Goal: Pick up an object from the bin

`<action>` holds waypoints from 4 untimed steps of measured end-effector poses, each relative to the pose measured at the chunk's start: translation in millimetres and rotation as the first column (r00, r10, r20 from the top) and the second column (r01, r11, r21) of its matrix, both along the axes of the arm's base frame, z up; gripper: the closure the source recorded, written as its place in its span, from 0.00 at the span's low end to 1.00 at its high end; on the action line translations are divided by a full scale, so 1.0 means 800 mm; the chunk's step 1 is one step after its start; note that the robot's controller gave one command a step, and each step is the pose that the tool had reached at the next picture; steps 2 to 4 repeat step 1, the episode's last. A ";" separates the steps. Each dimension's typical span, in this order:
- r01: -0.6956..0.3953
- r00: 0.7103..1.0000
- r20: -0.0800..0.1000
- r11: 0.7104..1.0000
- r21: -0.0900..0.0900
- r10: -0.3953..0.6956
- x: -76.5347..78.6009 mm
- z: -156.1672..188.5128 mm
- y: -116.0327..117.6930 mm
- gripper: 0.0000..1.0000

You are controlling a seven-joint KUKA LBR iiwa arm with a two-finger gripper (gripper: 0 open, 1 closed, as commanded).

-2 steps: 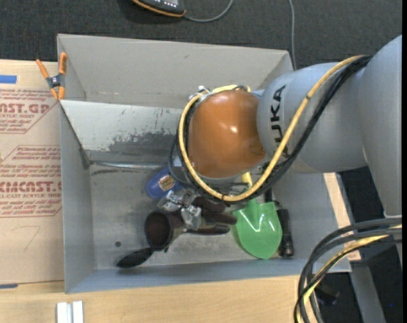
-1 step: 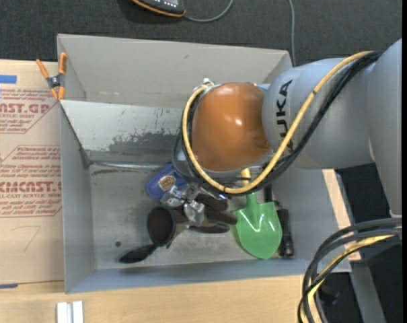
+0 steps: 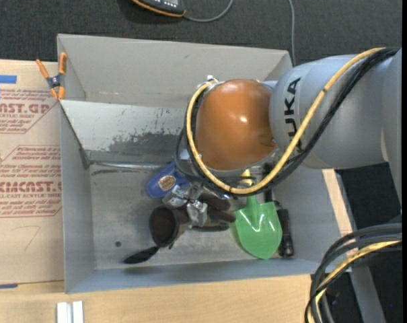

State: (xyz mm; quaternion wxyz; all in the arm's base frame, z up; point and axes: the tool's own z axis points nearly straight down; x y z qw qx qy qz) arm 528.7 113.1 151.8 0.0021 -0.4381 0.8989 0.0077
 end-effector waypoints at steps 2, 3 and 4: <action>-0.098 0.995 0.003 0.995 0.000 0.098 -0.017 0.012 0.001 1.00; -0.098 0.995 0.003 0.995 0.000 0.098 -0.017 0.012 0.001 1.00; -0.098 0.995 0.003 0.995 0.000 0.098 -0.017 0.012 0.001 1.00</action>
Offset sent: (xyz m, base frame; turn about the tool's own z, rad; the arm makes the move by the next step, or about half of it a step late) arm 0.0033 0.0068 -0.0141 -0.0276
